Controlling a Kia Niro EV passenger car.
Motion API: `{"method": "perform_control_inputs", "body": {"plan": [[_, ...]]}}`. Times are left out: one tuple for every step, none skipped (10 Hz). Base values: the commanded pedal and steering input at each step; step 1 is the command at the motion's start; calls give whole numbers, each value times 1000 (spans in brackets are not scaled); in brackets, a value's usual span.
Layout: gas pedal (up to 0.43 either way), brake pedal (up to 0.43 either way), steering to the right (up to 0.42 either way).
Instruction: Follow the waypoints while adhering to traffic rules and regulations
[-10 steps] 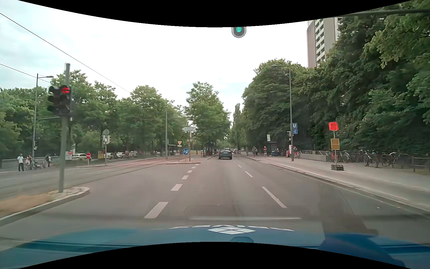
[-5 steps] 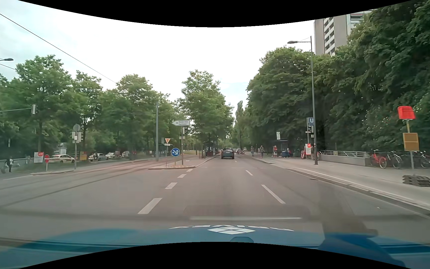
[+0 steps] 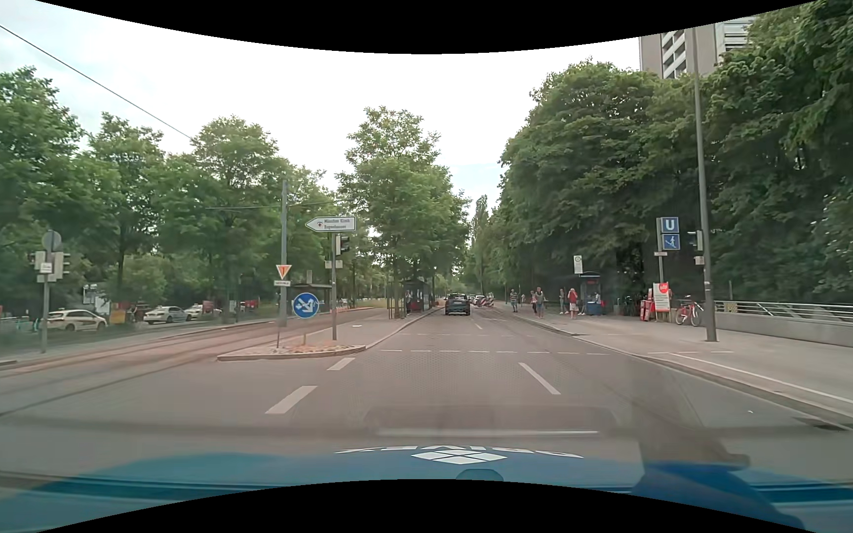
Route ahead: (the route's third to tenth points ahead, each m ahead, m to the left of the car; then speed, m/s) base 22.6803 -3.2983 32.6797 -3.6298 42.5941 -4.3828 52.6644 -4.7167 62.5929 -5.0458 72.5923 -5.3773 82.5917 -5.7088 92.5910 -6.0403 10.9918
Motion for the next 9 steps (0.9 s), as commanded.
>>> {"method": "perform_control_inputs", "body": {"plan": [[138, 0, -6], [138, 0, -4], [138, 0, -4], [138, 0, -3], [138, 0, -1], [138, 0, 4], [138, 0, 4], [138, 0, 5], [138, 0, 6]]}}
